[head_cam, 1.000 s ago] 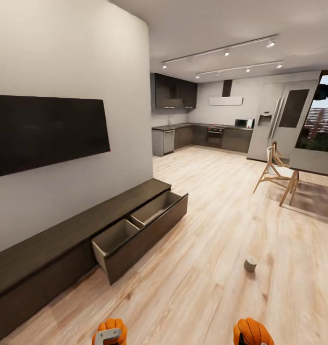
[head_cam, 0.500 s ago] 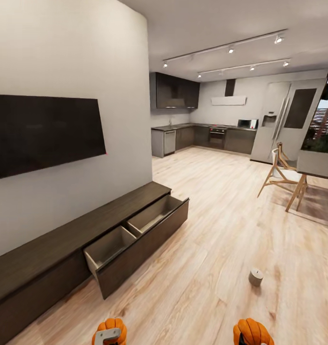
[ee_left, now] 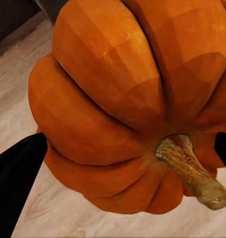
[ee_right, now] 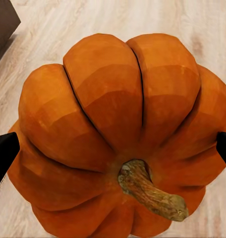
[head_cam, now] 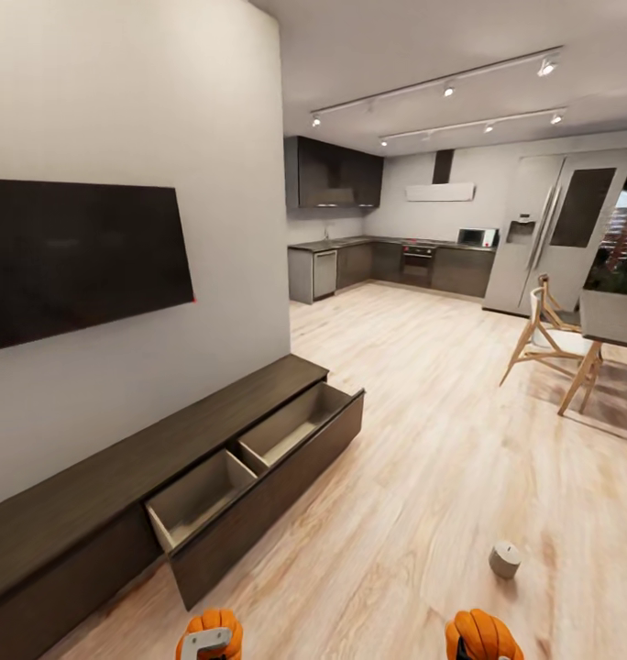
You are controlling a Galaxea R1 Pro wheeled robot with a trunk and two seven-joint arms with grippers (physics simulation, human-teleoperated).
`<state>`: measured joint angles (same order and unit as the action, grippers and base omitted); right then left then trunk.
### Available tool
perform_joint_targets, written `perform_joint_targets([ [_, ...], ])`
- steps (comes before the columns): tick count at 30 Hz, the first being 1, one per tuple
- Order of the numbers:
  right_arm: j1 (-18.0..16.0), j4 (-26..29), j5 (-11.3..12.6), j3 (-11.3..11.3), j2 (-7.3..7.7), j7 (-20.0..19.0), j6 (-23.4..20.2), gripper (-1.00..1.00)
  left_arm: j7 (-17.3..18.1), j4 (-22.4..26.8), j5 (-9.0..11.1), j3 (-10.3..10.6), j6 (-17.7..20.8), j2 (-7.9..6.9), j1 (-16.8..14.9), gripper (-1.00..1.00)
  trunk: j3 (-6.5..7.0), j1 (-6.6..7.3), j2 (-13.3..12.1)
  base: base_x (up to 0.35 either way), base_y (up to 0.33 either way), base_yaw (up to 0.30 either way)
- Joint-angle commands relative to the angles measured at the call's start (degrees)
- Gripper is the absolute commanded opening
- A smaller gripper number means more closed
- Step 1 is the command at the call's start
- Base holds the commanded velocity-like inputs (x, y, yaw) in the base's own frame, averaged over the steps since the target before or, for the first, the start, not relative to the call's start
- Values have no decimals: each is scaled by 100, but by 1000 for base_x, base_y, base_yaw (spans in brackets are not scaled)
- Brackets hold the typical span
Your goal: Place each of the two pumpkins and all three candles from the living room inside a cabinet in the living room (use any cabinet), then make sure every cabinet is closed, and position the cauldron so it is next to a table in the living room.
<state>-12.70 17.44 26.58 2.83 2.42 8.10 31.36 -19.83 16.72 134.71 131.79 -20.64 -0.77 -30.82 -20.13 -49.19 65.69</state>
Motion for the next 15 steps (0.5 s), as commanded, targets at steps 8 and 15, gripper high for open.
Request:
perform_joint_targets([
  [8,-4,5,-12,26,-4,34,12,-100,-29,24,29,48,-42,-2,-12,-100,-6,-4,5,331,-9,157],
  [15,-4,5,-12,23,-4,34,11,-100,-29,24,29,48,-45,-2,-12,-100,-6,-4,5,314,-149,239],
])
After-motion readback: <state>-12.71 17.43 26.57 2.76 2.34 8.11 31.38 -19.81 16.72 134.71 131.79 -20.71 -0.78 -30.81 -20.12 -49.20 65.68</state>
